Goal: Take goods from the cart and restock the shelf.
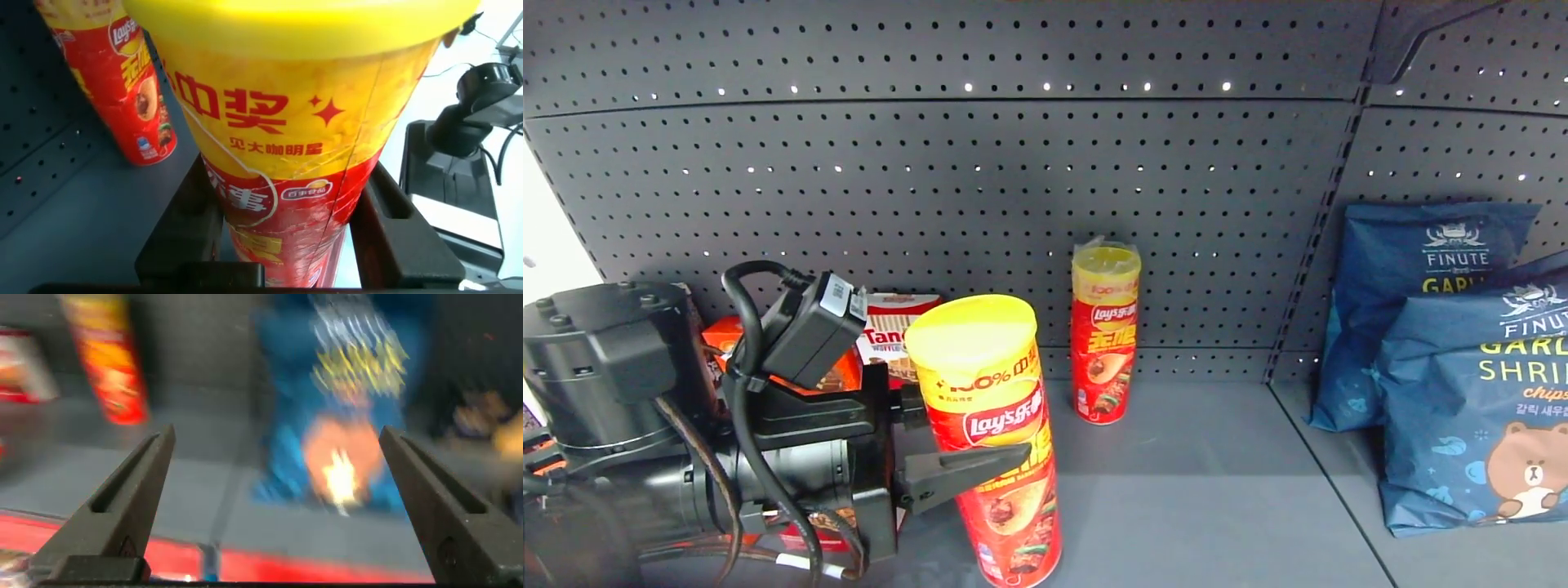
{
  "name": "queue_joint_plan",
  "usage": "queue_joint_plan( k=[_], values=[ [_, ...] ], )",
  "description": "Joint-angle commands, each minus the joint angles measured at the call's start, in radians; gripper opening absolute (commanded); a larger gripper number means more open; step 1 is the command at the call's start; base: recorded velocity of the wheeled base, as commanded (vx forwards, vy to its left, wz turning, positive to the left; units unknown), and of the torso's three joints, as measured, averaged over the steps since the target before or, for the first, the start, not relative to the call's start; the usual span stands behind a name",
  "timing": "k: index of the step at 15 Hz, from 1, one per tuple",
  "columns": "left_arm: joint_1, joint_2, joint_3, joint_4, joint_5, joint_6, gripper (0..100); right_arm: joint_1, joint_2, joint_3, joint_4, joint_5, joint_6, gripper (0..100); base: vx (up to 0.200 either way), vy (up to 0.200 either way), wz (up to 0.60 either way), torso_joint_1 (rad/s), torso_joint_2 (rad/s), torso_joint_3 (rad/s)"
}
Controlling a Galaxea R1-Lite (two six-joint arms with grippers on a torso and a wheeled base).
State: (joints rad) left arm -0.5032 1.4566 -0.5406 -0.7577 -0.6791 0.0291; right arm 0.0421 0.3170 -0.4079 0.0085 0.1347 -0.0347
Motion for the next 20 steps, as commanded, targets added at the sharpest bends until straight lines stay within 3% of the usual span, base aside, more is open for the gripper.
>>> queue_joint_plan(
  k=[1,4,5,7,10,15,20],
  values=[
    [0.0,0.004,0.004,0.0,0.001,0.0,0,0.114,0.327,-0.193,0.01,0.108,-0.028,100,0.0,0.0,0.0,0.0,0.0,0.0],
    [0.002,0.005,0.004,0.0,0.003,0.0,0,0.193,0.442,-0.253,0.021,0.106,-0.027,100,0.0,0.0,0.0,0.0,0.0,0.0],
    [0.002,0.011,0.004,0.001,0.007,0.0,0,0.245,0.605,-0.325,0.005,0.103,-0.028,100,0.0,0.0,0.0,0.0,0.0,0.0],
    [0.005,0.018,-0.001,0.001,0.009,-0.002,0,0.341,0.691,-0.335,-0.035,0.105,-0.019,100,0.0,0.0,0.0,0.0,0.0,0.0],
    [0.006,0.019,-0.013,0.003,0.026,-0.002,0,0.453,0.879,-0.332,-0.196,0.105,0.004,100,0.0,0.0,0.0,0.0,0.0,0.0],
    [0.011,0.019,-0.005,0.003,0.029,-0.002,0,0.486,1.045,-0.359,-0.259,0.095,-0.001,100,0.0,0.0,0.0,0.0,0.0,0.0],
    [0.017,0.024,0.001,0.003,0.029,-0.005,0,0.482,1.301,-0.338,-0.648,0.049,-0.001,100,0.0,0.0,0.0,0.0,0.0,0.0]
  ],
)
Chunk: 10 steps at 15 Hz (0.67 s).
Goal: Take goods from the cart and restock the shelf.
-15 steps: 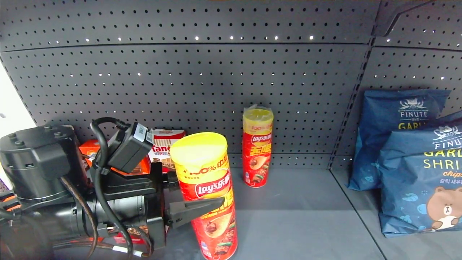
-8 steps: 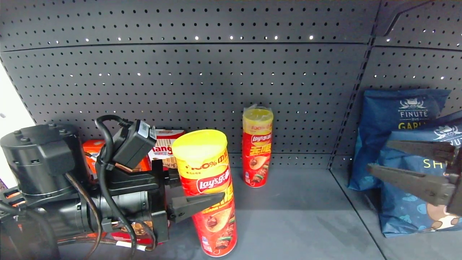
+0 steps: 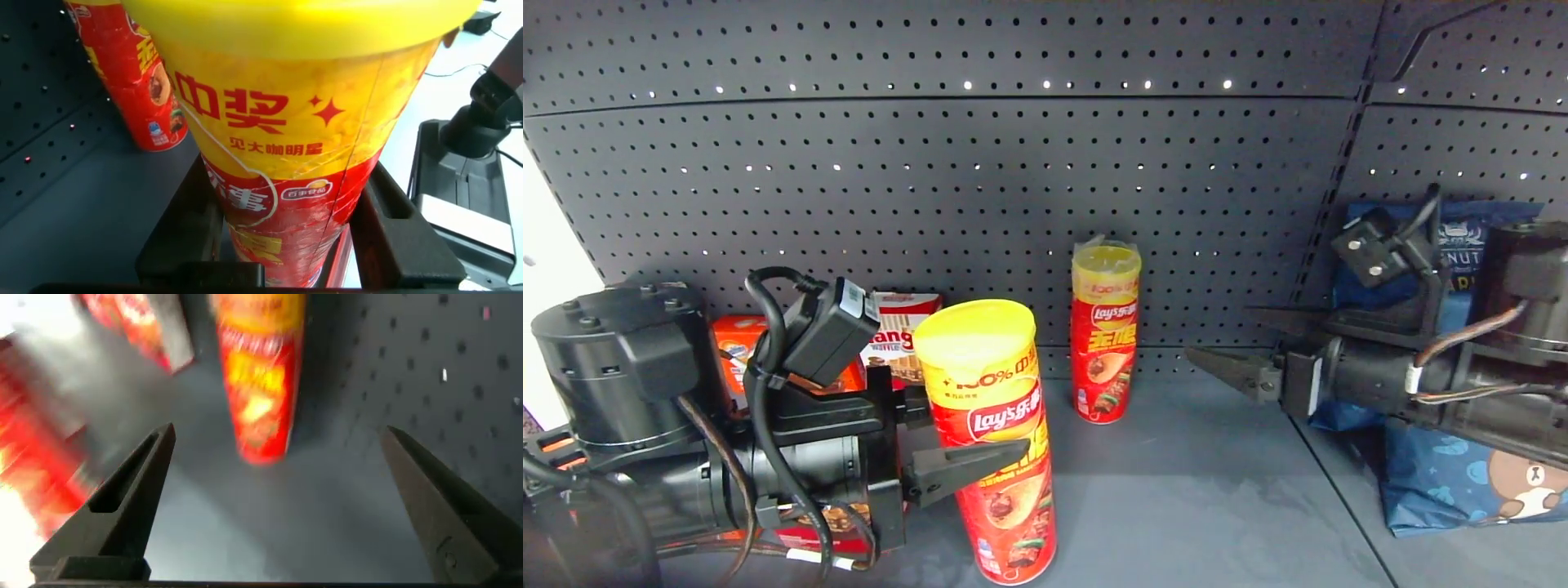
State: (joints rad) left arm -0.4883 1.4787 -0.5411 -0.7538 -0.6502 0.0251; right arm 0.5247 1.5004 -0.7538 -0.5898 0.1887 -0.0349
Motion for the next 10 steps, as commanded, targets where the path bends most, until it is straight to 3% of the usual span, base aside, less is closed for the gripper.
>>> queue_joint_plan(
  k=[1,10],
  values=[
    [0.011,0.002,0.001,-0.001,0.0,0.001,0,0.001,0.162,0.01,-0.091,0.0,0.001,100,0.0,0.0,0.0,0.0,0.0,0.0],
    [0.011,0.006,0.016,-0.001,-0.002,0.001,0,0.009,0.316,-0.001,-0.298,0.087,-0.002,100,0.0,0.0,0.0,0.0,0.0,0.0]
  ],
)
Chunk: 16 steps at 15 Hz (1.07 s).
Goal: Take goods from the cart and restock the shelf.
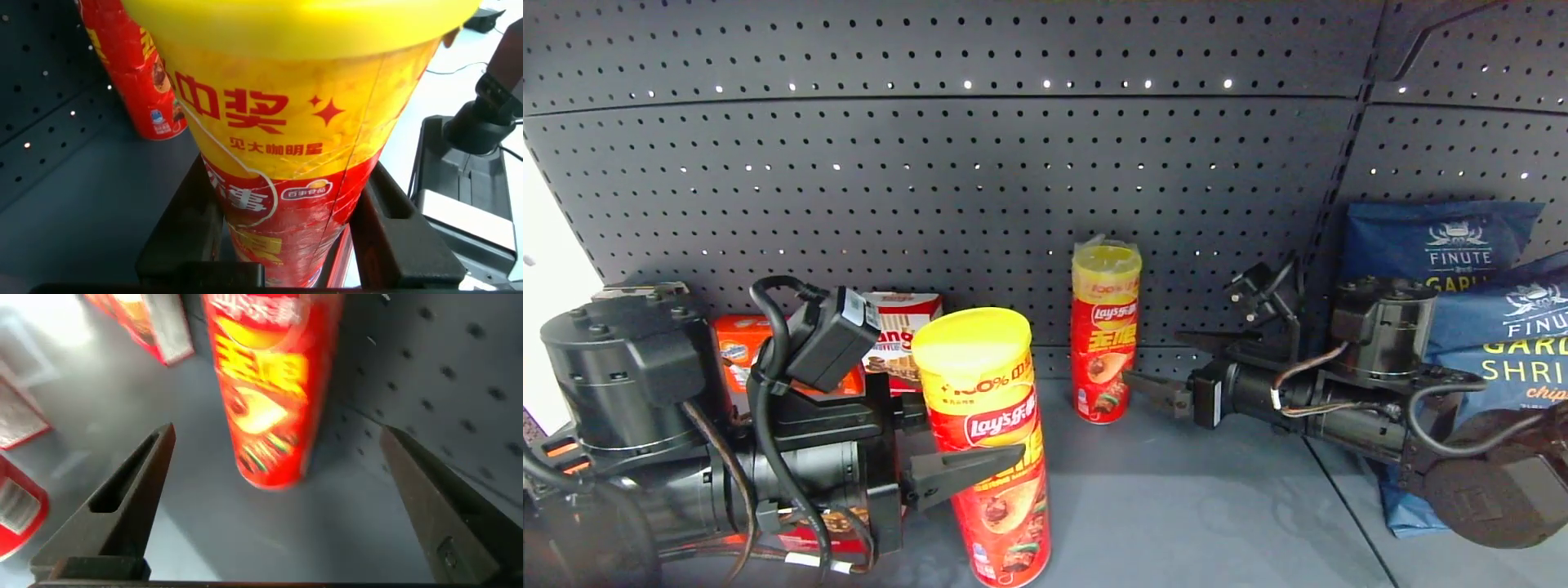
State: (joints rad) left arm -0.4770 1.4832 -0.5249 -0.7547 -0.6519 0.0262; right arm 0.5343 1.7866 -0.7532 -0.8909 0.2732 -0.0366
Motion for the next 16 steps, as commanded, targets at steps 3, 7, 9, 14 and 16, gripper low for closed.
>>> queue_joint_plan(
  k=[3,7,9,14,16],
  values=[
    [0.0,0.0,0.0,-0.002,0.0,0.0,0,0.001,0.096,0.011,-0.135,0.02,-0.003,100,0.0,0.0,0.0,0.0,0.0,0.0],
    [0.0,0.0,0.0,0.0,0.0,0.0,0,0.024,0.154,0.008,-0.197,0.021,-0.003,100,0.0,0.0,0.0,0.0,0.0,0.0],
    [0.0,0.002,-0.001,0.0,0.0,0.0,0,0.026,0.175,-0.003,-0.203,0.023,-0.003,100,0.0,0.0,0.0,0.0,0.0,0.0],
    [0.001,0.003,-0.001,0.0,0.0,0.0,0,0.023,0.211,-0.026,-0.207,0.043,-0.006,100,0.0,0.0,0.0,0.0,0.0,0.0],
    [0.001,0.005,-0.001,0.0,0.0,0.0,0,0.023,0.246,-0.057,-0.211,0.043,-0.009,100,0.0,0.0,0.0,0.0,0.0,0.0]
  ],
)
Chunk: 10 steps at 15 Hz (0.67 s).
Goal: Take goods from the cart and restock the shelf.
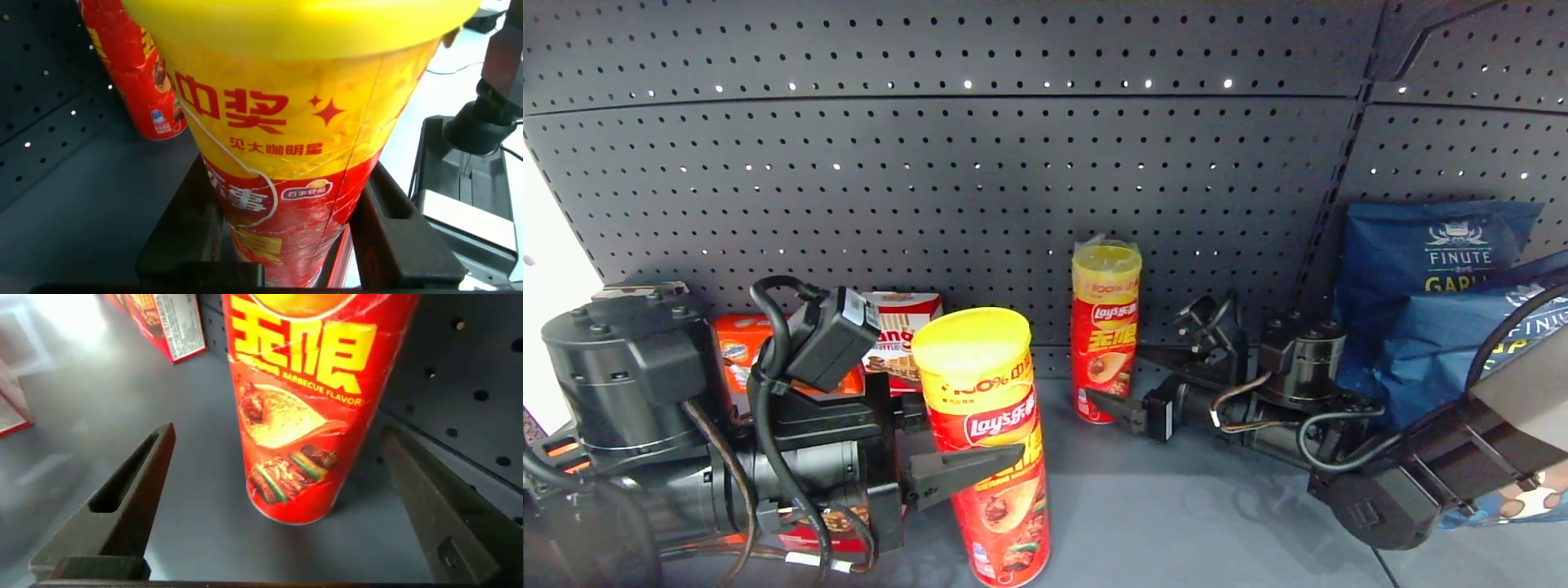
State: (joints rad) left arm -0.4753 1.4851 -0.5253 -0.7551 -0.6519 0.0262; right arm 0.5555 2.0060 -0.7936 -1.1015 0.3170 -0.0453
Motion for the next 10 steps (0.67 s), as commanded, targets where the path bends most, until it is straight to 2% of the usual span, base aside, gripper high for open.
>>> queue_joint_plan(
  k=[1,10],
  values=[
    [0.0,0.003,-0.001,0.0,0.0,0.0,0,0.001,0.04,-0.027,0.0,0.001,-0.001,100,0.0,0.0,0.0,0.0,0.0,0.0],
    [0.0,0.001,0.001,-0.001,0.0,0.0,0,0.001,0.145,-0.095,-0.014,-0.018,0.001,100,0.0,0.0,0.0,0.0,0.0,0.0]
  ],
)
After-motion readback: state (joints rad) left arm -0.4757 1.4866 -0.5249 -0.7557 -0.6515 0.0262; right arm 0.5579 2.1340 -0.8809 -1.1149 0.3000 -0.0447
